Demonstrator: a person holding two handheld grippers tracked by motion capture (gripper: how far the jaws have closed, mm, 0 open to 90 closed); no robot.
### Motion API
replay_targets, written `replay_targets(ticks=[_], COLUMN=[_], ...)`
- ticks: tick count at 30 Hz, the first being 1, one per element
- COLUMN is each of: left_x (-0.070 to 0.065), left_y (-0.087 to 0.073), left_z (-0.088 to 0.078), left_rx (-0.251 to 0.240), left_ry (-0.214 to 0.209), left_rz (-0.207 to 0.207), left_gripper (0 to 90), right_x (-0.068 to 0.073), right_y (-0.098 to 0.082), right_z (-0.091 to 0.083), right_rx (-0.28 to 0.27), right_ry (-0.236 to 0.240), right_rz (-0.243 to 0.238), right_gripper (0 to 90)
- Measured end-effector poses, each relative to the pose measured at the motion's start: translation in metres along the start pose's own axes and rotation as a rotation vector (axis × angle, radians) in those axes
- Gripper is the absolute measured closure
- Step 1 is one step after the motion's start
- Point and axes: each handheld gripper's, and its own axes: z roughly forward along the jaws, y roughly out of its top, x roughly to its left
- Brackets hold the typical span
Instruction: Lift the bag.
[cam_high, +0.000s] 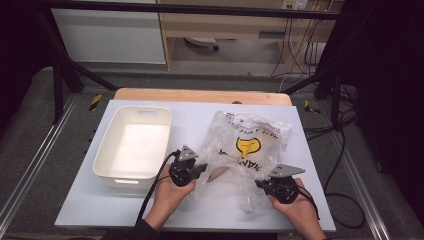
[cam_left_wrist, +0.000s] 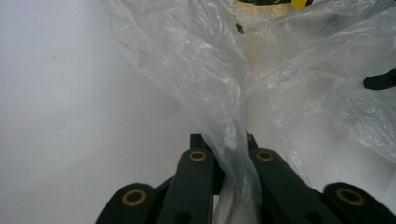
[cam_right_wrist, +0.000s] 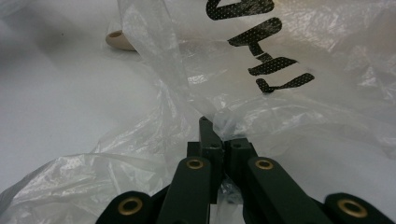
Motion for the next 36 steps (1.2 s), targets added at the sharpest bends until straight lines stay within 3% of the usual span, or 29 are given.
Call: replay_targets(ticks=[16,36], left_x=[0.001,0.007], left_y=[0.01,0.027], left_z=[-0.005,-0.009], left_rx=[-0.007,-0.024], left_ry=[-0.005,-0.023], left_rz=[0.014,0.001], left_gripper=[90.0,90.0], right_x=[-0.002,-0.007], right_y=[0.01,0.031], right_z=[-0.008,-0.014], right_rx=[-0.031,-0.058], right_ry=[-0.001,-0.004], right_rz=[-0.007,-0.028], right_gripper=[90.0,90.0])
